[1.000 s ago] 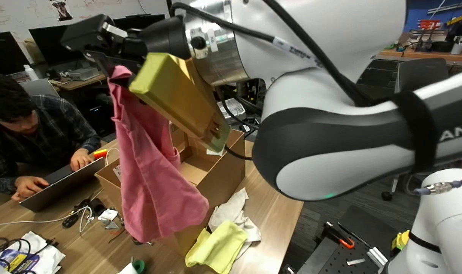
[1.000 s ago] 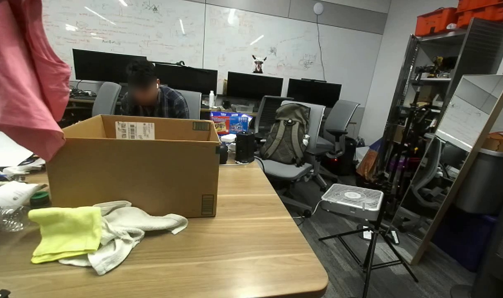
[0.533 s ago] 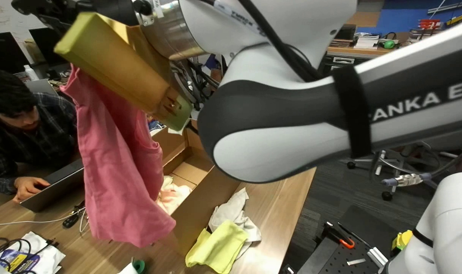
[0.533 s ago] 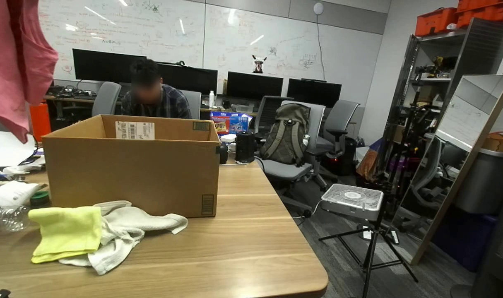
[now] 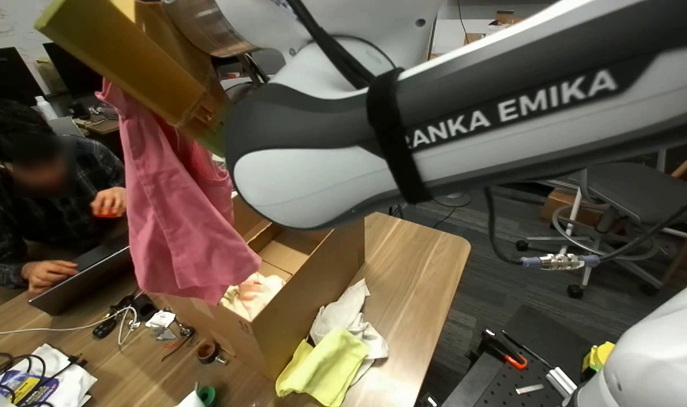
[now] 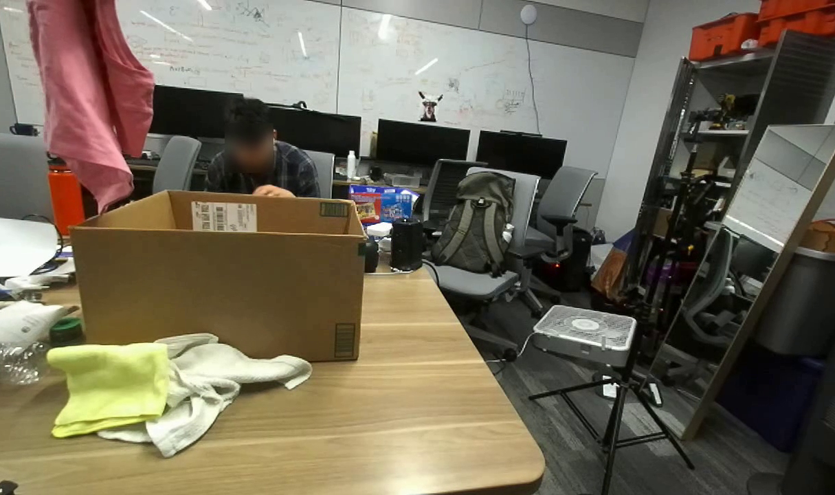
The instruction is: Pick the clothes on the table and put them in the box
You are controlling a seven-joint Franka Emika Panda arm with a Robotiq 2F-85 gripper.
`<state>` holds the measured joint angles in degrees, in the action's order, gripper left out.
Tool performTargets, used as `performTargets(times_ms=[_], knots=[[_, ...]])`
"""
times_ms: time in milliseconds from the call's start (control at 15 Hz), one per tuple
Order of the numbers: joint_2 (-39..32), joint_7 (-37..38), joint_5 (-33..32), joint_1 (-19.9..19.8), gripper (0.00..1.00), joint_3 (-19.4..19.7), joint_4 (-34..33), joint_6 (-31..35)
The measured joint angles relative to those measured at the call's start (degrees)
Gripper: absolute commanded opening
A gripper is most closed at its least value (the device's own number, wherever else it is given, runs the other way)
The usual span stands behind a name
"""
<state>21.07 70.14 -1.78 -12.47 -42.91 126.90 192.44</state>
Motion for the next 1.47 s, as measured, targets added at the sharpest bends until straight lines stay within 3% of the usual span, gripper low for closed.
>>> performTargets(times_ms=[533,1067,1133,1200,1467], knots=[[0.87,3.03,1.66,-19.67,0.0,-16.88,-4.83,0.01],[7.5,8.99,8.07,-43.92,0.0,-33.14,-10.0,-1.83],[8.05,9.09,9.51,-46.16,0.25,-34.5,-10.75,-2.41],[8.55,8.92,11.15,-48.03,0.25,-35.64,-11.44,-3.0],[9.3,8.48,13.26,-51.91,0.56,-38.31,-13.38,-4.98]])
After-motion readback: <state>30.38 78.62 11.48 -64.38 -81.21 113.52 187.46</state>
